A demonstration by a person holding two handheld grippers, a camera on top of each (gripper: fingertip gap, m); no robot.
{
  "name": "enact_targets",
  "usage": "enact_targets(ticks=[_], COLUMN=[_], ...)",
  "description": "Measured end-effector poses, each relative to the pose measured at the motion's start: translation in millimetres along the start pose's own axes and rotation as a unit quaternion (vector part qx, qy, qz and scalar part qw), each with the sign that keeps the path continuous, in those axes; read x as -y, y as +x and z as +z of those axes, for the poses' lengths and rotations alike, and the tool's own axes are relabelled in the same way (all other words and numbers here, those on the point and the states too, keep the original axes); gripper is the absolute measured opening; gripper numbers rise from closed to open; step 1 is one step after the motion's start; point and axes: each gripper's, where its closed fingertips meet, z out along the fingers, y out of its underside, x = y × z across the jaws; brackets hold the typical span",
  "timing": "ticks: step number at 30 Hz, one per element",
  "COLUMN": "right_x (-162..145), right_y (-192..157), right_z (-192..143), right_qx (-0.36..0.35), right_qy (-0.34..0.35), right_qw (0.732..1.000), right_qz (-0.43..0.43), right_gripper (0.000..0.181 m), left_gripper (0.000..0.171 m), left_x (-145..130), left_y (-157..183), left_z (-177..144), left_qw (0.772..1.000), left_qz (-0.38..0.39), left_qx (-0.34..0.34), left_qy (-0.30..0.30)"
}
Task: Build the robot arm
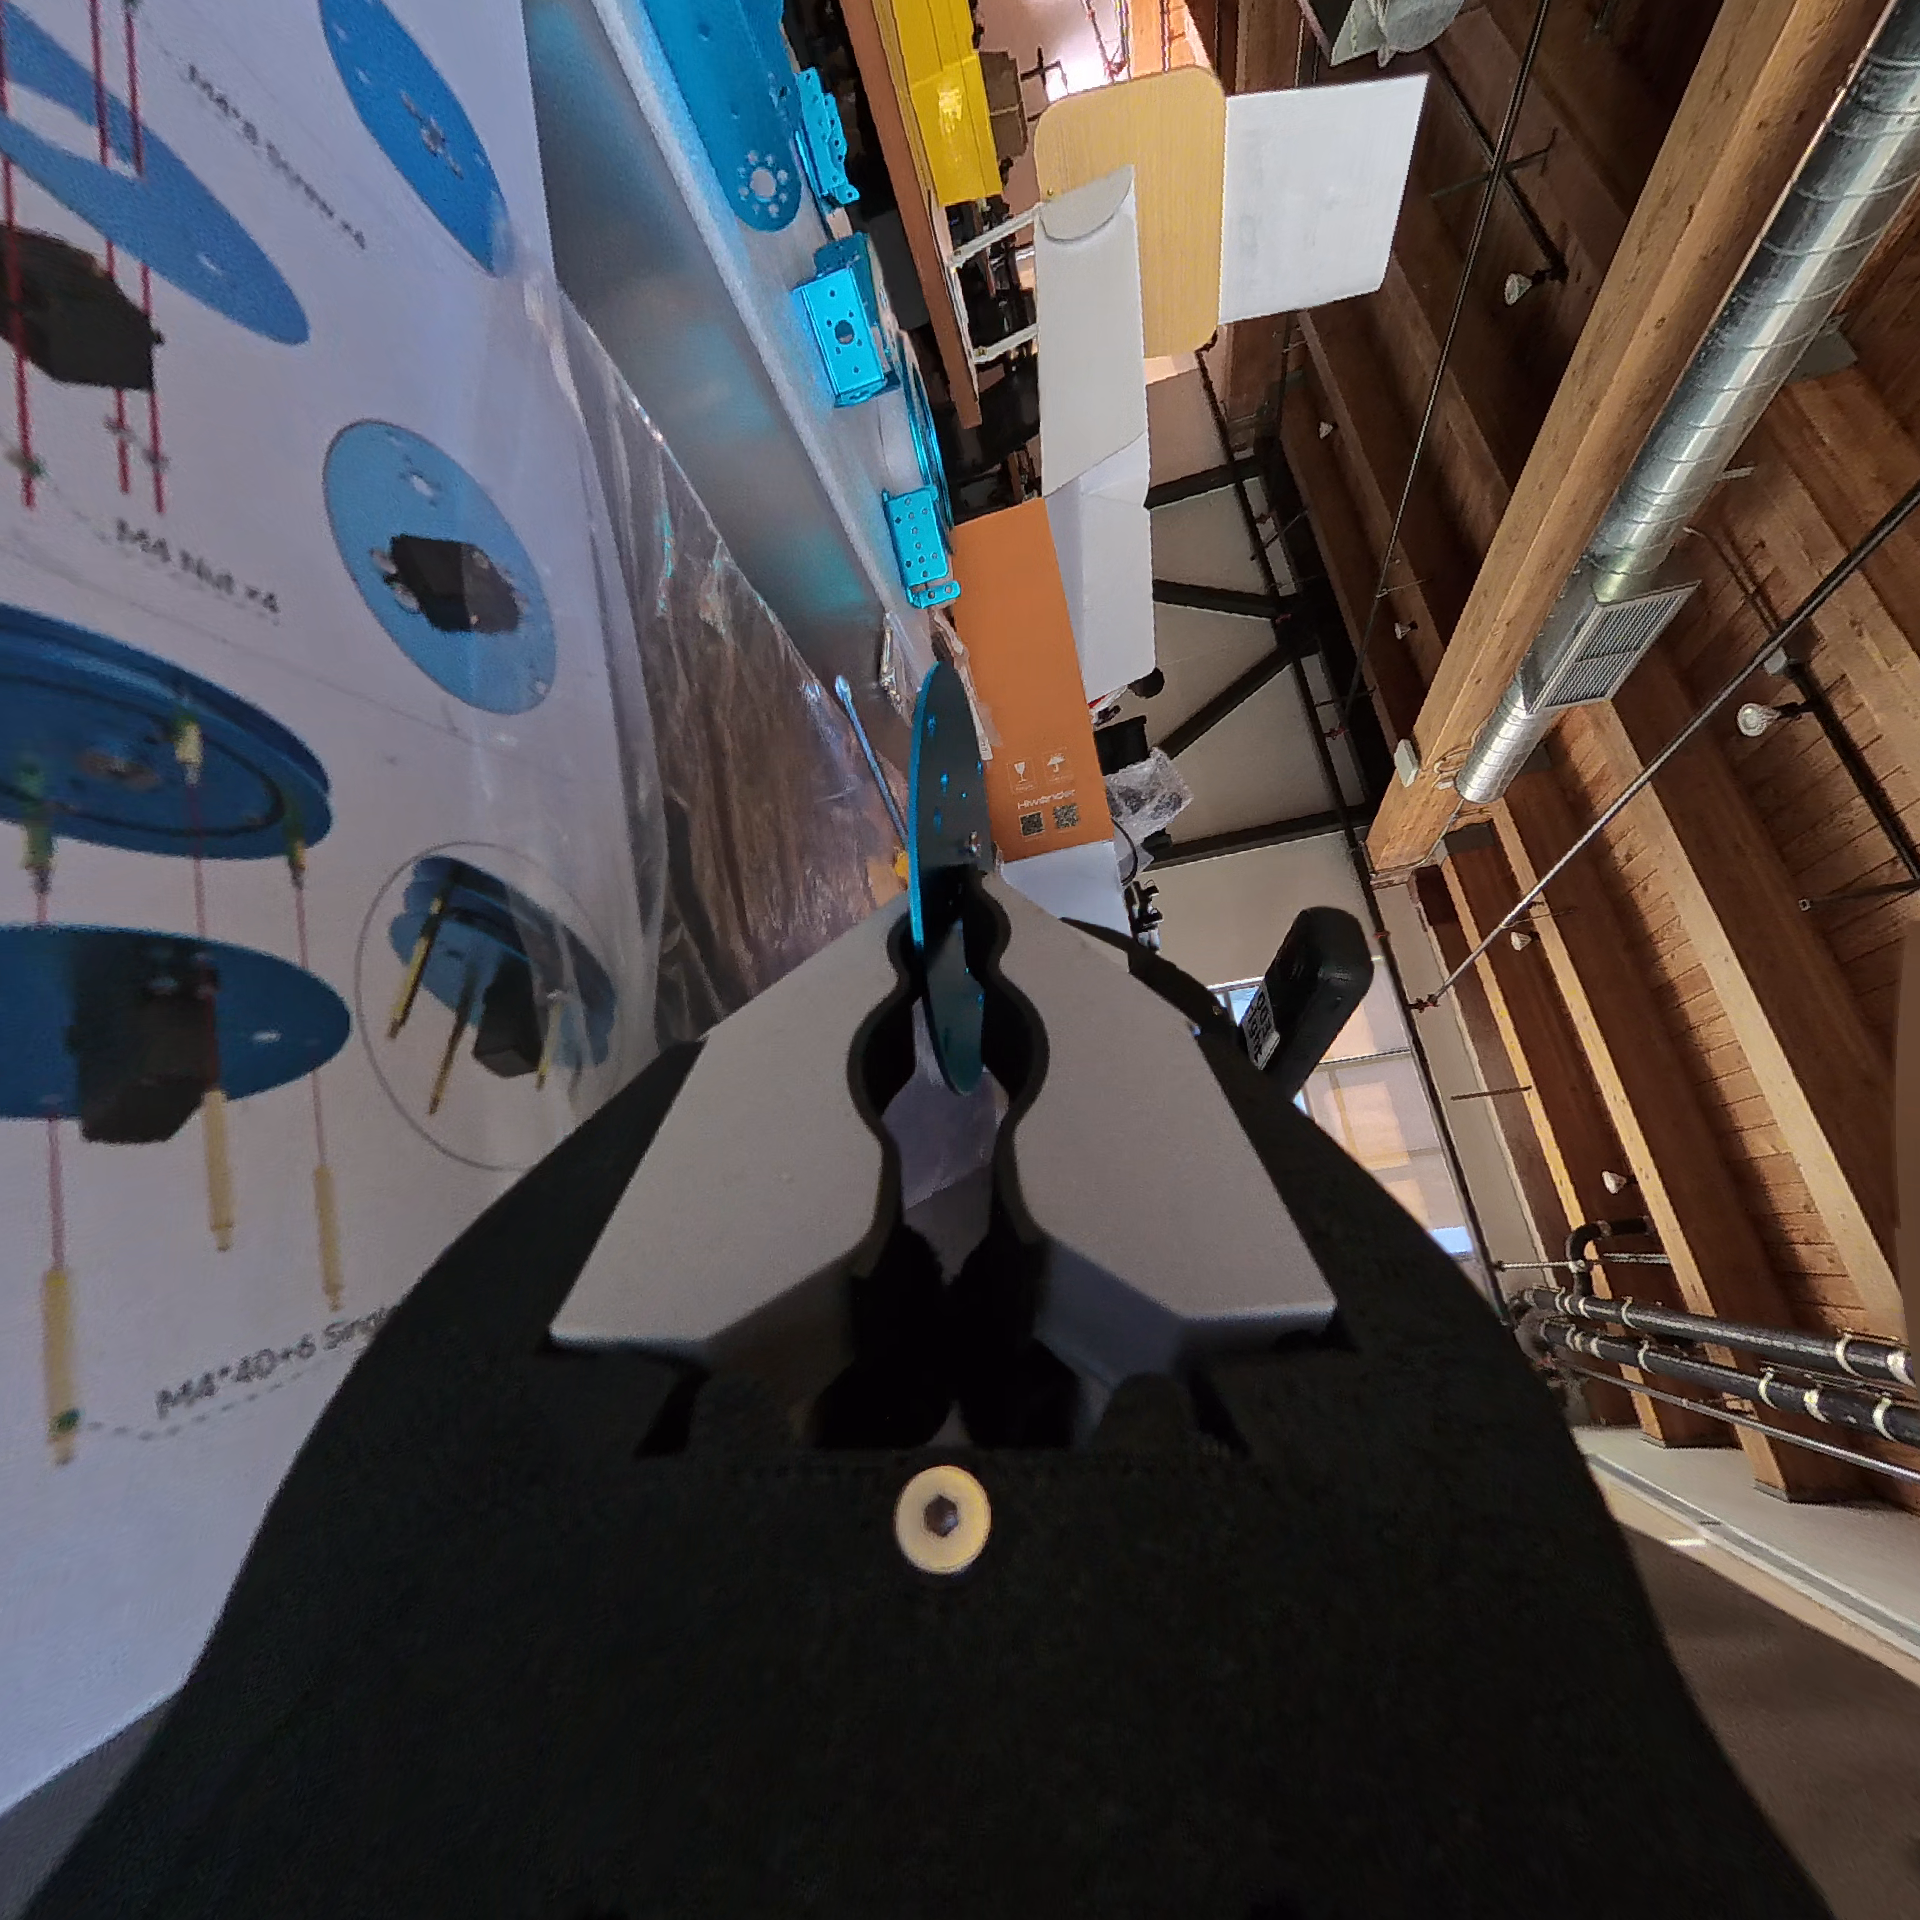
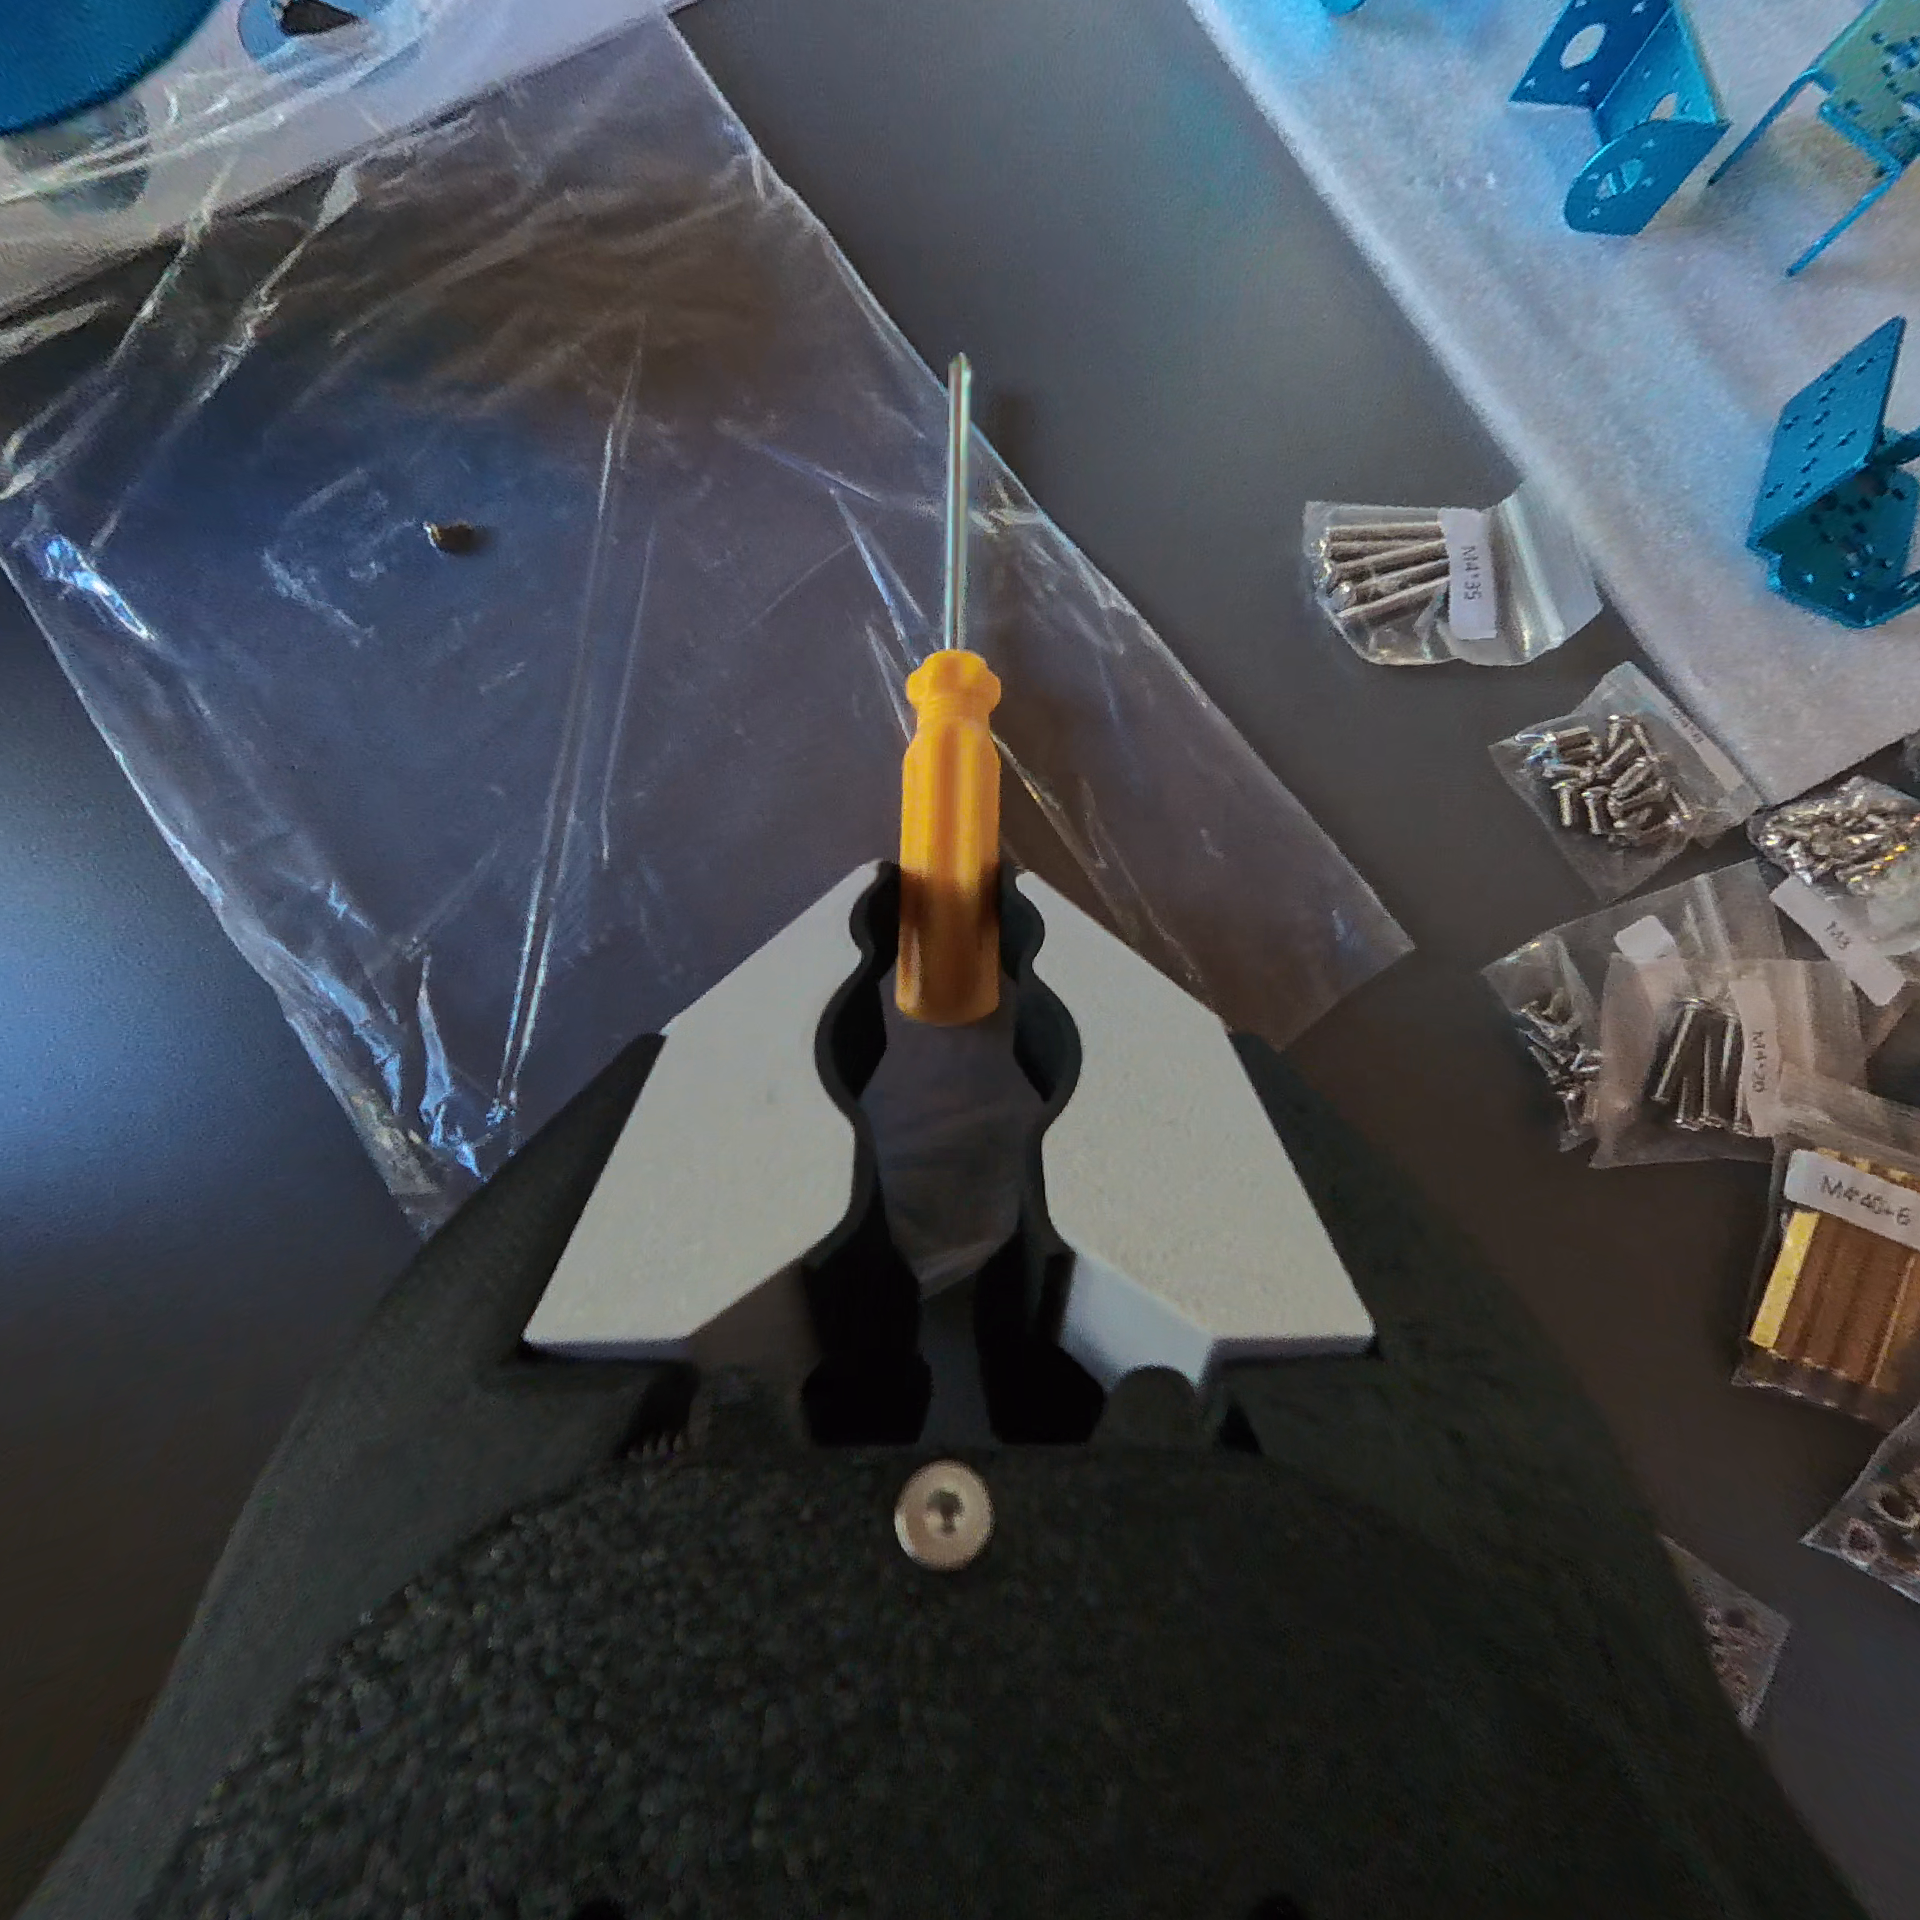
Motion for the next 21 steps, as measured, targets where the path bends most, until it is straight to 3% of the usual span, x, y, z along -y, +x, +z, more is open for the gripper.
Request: enact_targets(ticks=[5, 12, 15, 17, 21], right_x=[22.1, 95.6, 128.9, 145.5, 153.8], right_y=[1.1, 6.1, 6.0, 19.6, 21.4], right_z=[-18.0, -69.2, -79.3, -75.9, -64.0], right_qx=[0.013, 0.045, 0.049, 0.007, -0.011], right_qy=[0.027, 0.023, 0.013, 0.003, -0.03], right_qw=[0.999, 0.996, 0.987, 0.978, 0.94], right_qz=[-0.022, -0.072, -0.15, -0.207, -0.34], right_gripper=[0.018, 0.018, 0.018, 0.017, 0.018], left_gripper=[0.004, 0.004, 0.004, 0.004, 0.004], left_x=[31.8, 91.6, 100.2, 102.2, 96.1], left_y=[9.8, 18.9, 13.8, 5.3, 4.7], left_z=[12.9, 72.2, 92.7, 100.7, 102.3], left_qw=[0.998, 0.996, 0.996, 0.996, 0.997], left_qz=[0.055, 0.09, 0.076, 0.077, 0.04], left_qx=[0.024, 0.01, -0.01, -0.01, -0.037], left_qy=[-0.005, -0.024, -0.037, -0.038, -0.056])
